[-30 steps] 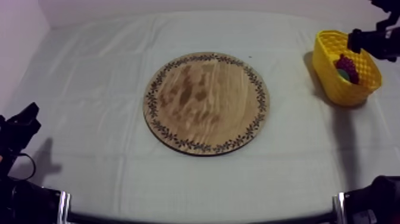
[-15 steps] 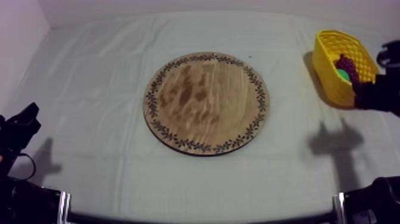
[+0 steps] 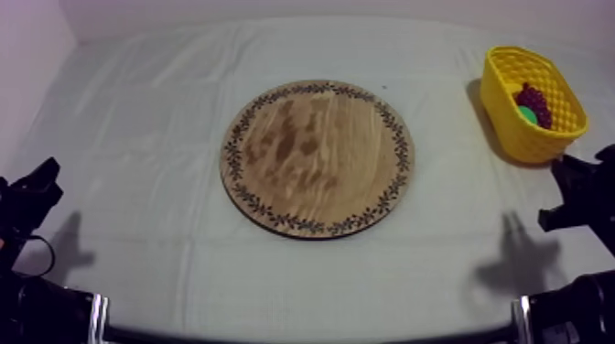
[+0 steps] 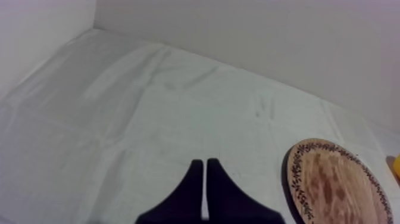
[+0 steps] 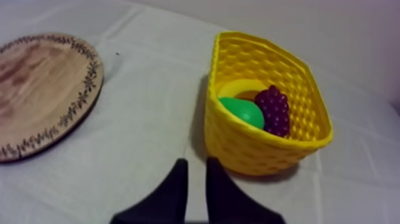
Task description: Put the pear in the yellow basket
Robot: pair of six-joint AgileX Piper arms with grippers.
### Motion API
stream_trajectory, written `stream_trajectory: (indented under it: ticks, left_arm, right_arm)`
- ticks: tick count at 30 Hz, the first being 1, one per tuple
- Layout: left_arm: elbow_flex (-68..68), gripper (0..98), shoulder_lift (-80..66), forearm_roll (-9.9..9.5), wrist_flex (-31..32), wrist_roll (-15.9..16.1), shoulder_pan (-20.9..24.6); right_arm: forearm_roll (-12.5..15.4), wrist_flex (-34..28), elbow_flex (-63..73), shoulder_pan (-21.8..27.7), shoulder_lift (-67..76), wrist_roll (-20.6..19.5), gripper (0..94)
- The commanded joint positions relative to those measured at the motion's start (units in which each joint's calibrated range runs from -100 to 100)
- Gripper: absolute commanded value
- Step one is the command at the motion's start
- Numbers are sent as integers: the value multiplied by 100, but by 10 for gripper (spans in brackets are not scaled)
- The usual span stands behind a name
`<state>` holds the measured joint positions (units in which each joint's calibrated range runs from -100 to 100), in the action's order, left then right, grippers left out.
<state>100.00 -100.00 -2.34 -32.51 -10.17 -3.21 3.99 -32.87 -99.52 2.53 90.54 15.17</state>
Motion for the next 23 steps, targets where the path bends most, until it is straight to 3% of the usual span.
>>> stream_trajectory:
  ticks: [1, 11, 23]
  left_arm:
    - [0, 1, 0, 2, 1, 0, -2]
    - [0, 1, 0, 2, 1, -1, -2]
    - [0, 1, 0, 2, 1, -1, -2]
  right_arm:
    - [-18, -115, 6, 3, 340, -398, 22]
    - [-71, -104, -3, -4, 508, -426, 6]
    - [-116, -346, -3, -361, 516, -281, 6]
